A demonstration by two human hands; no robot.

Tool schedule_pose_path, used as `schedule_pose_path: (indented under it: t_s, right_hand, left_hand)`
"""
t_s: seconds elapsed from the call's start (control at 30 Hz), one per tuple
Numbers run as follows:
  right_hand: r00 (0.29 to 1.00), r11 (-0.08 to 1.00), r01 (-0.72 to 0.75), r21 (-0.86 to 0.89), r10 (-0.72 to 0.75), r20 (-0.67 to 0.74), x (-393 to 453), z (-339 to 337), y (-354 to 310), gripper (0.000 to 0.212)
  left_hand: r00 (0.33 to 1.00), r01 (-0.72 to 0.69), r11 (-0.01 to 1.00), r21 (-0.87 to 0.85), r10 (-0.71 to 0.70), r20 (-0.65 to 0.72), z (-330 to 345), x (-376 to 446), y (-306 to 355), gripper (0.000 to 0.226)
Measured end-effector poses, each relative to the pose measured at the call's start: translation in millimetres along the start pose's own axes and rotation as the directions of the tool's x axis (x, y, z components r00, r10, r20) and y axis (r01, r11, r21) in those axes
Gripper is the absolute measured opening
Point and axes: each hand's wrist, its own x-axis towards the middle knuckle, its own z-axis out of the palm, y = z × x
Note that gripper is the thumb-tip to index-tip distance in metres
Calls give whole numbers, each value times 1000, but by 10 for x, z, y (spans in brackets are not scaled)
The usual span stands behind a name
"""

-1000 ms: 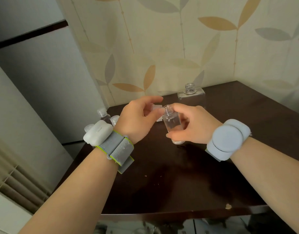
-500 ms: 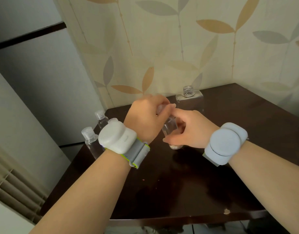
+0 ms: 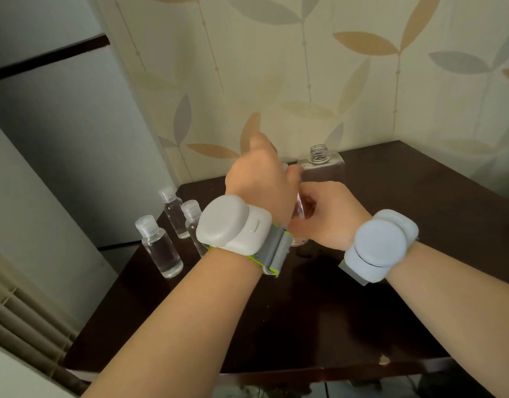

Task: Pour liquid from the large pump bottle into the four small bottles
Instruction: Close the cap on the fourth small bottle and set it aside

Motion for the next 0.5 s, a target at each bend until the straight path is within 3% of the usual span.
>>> schedule_pose_path:
  t_s: [0.13,0.2,0.23,0.3,0.37,0.43,0.5]
  right_hand:
    - [999,988,31,155,-25,-40,41,12,46,41]
    - [997,980,61,192,-53,-47,42,7,43,41]
    - [997,974,71,214,-62,-51,44,2,37,41]
    - [996,964,75,257,-62,-58,46,-1,33,38]
    - [996,961,74,268,-59,-63,40,-2,24,31]
    - [996,969,72,238,-58,-67,33,-10,18,32]
    - [995,980,79,185,-67,-71,24,-8,17,35]
  left_hand:
    - [997,-77,976,-204,78,-2,0,3,-26,24]
    - [995,-57,938,-341,81,55,-5,-12,-57,21]
    - [993,-19,891,-455,71,98,-8,-22,-70,20]
    - [979,107,701,-705,50,198,-14,-41,-90,21]
    - [962,199,536,-820,53,268,-5,-44,-108,21]
    - [960,216,563,-798,24,277,11,-40,-107,21]
    - [974,192,680,-708,-43,222,28,-33,-91,28]
